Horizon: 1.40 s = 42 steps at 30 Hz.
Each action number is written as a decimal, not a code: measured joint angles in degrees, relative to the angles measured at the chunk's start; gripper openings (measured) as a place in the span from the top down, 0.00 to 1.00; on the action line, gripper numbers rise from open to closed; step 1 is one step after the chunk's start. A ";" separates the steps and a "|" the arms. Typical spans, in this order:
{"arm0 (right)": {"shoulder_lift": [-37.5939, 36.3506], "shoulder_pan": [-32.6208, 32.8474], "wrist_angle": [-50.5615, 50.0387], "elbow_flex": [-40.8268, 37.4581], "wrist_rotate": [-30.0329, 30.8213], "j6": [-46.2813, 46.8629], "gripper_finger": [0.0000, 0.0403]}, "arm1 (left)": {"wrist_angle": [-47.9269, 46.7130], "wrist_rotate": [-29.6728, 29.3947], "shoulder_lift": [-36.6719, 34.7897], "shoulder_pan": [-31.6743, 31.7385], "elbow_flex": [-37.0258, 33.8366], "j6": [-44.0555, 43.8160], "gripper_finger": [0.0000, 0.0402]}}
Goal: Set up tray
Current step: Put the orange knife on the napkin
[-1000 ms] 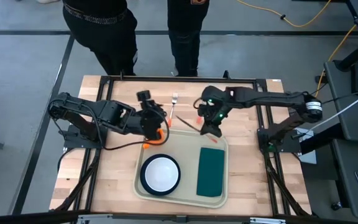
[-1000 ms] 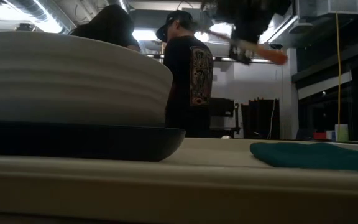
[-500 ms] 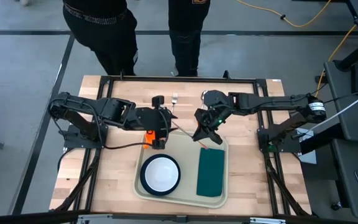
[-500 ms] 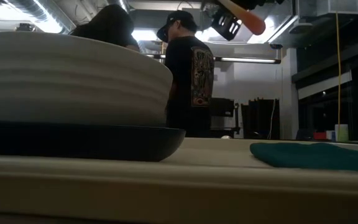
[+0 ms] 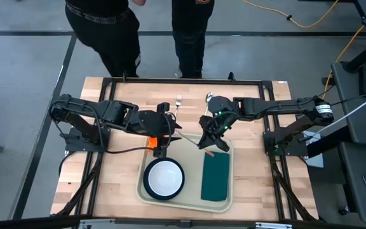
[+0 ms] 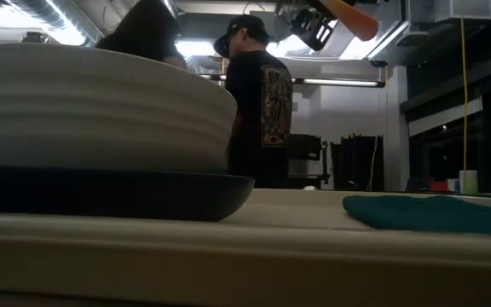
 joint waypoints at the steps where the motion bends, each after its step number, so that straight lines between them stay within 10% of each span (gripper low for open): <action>1: 0.00 0.00 0.00 0.00 -0.15 0.00 0.91 | -0.02 0.03 0.00 0.00 0.00 0.03 0.58; 42: -0.74 0.00 -3.10 -0.04 -7.15 -3.26 0.91 | 2.38 8.16 -0.02 0.09 -0.01 3.56 0.91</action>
